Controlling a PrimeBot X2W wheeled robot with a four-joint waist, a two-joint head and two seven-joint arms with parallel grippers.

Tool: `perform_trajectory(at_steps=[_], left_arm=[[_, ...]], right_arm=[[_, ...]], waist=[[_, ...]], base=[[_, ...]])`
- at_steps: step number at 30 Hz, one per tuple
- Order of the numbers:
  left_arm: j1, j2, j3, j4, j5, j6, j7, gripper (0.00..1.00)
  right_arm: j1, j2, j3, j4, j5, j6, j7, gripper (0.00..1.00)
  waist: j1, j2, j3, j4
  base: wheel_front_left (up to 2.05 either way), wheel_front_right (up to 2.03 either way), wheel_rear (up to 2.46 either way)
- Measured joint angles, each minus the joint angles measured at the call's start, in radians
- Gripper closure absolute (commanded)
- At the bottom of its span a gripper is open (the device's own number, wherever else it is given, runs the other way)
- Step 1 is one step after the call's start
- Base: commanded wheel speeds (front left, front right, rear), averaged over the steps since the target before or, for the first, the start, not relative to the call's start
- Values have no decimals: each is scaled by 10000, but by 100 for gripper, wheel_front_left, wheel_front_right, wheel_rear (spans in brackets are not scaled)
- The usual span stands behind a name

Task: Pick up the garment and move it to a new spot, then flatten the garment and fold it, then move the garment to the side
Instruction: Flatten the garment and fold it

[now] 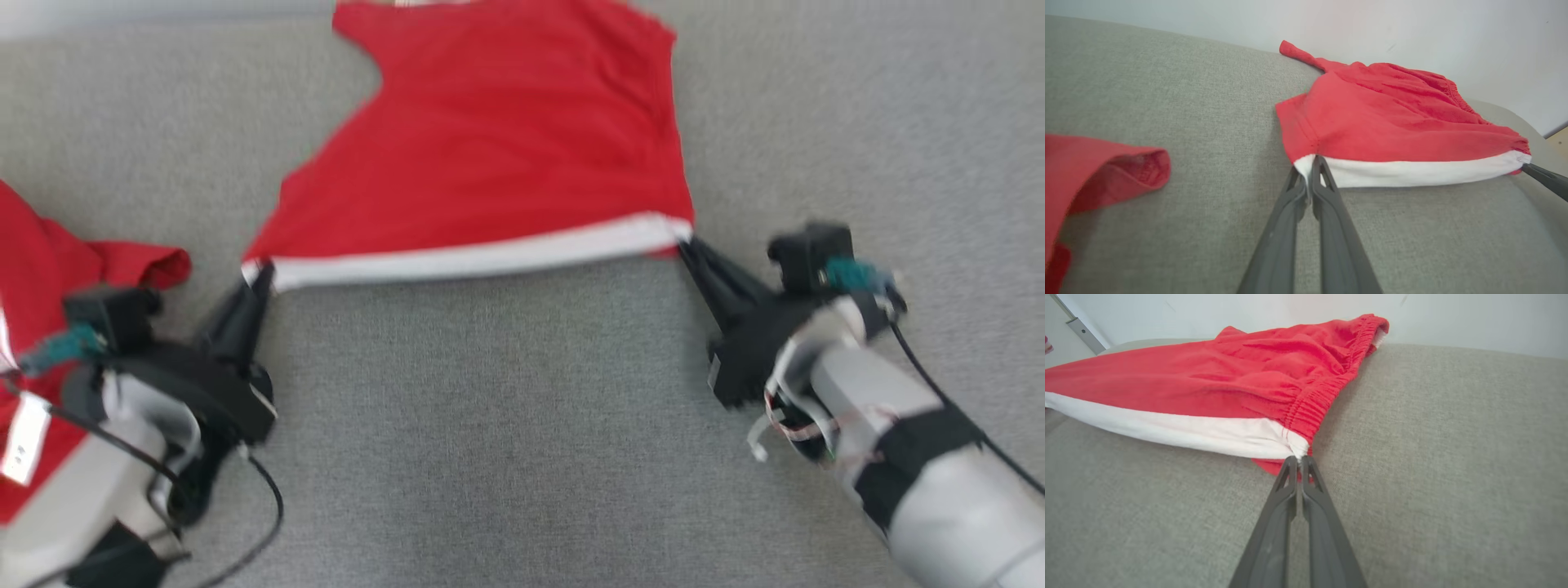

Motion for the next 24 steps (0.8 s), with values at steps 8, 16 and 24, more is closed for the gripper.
perform_trajectory(at_steps=[8,16,24], left_arm=[[1464,-330,-211,-17,-203,0,-77,100],[2948,-435,-658,-190,-198,280,-92,100],[4088,-410,-1151,-374,6,734,-144,100]], right_arm=[[1425,-460,431,-73,-109,38,-71,100],[3066,-675,546,-209,81,38,-155,100],[4598,-826,593,-562,451,15,-157,100]], waist=[[-1,-1,-1149,-38],[-2,-1,-2328,-44],[-1,-1,-3367,-35]], base=[[0,0,0],[0,0,0],[0,0,0]])
